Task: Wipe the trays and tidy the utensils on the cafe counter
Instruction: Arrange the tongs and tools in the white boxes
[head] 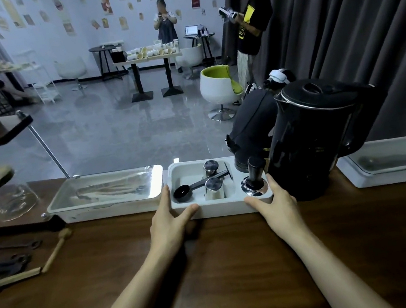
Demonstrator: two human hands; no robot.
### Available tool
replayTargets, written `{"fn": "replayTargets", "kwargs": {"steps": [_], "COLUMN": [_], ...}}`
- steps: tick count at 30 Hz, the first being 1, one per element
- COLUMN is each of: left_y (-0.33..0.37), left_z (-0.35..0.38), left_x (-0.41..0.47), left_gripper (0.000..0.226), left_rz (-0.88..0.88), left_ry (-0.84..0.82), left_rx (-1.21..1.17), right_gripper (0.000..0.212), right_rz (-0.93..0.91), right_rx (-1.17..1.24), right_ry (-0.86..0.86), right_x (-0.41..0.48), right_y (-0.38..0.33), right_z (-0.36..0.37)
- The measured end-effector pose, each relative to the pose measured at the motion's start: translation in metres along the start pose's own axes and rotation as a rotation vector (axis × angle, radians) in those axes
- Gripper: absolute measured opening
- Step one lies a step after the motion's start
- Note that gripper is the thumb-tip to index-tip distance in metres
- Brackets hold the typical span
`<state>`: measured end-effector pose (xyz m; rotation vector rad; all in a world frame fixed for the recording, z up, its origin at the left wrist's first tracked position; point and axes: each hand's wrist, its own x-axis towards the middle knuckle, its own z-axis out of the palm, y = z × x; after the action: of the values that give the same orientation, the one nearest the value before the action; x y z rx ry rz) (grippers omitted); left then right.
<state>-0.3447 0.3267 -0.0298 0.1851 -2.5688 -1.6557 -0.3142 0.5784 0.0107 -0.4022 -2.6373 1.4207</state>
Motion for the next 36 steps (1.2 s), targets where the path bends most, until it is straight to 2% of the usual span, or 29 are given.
{"fn": "replayTargets", "kwargs": {"steps": [8,15,18,21,28,31,36], "left_y": [0.005,0.009,0.004,-0.013,-0.041,-0.057,-0.079], "left_z": [0.003,-0.001,-0.014,-0.034,-0.113,-0.151,-0.206], "left_x": [-0.005,-0.016,-0.051,-0.099,-0.191,-0.220,-0.244], "left_gripper": [0.084,0.077,0.073,0.069,0.058,0.051,0.043], "left_rz": [0.079,0.071,0.077,0.044,-0.019,-0.049,-0.061], "left_ry": [0.029,0.018,0.008,0.073,0.260,0.284,0.313], "left_rx": [0.129,0.195,0.208,0.151,0.102,0.059,-0.020], "right_gripper": [0.083,0.082,0.081,0.078,0.053,0.047,0.040], "right_rz": [-0.010,-0.012,-0.007,-0.023,-0.230,-0.263,-0.306], "right_rx": [0.042,0.103,0.120,0.111,0.046,0.038,0.078], "right_ry": [-0.016,-0.052,-0.037,-0.021,-0.290,-0.405,-0.442], "right_x": [0.003,-0.004,-0.021,-0.055,-0.124,-0.155,-0.195], "right_y": [0.003,0.000,0.009,0.022,-0.014,-0.032,-0.057], "right_z": [0.005,0.003,0.003,0.002,0.027,0.049,0.106]}}
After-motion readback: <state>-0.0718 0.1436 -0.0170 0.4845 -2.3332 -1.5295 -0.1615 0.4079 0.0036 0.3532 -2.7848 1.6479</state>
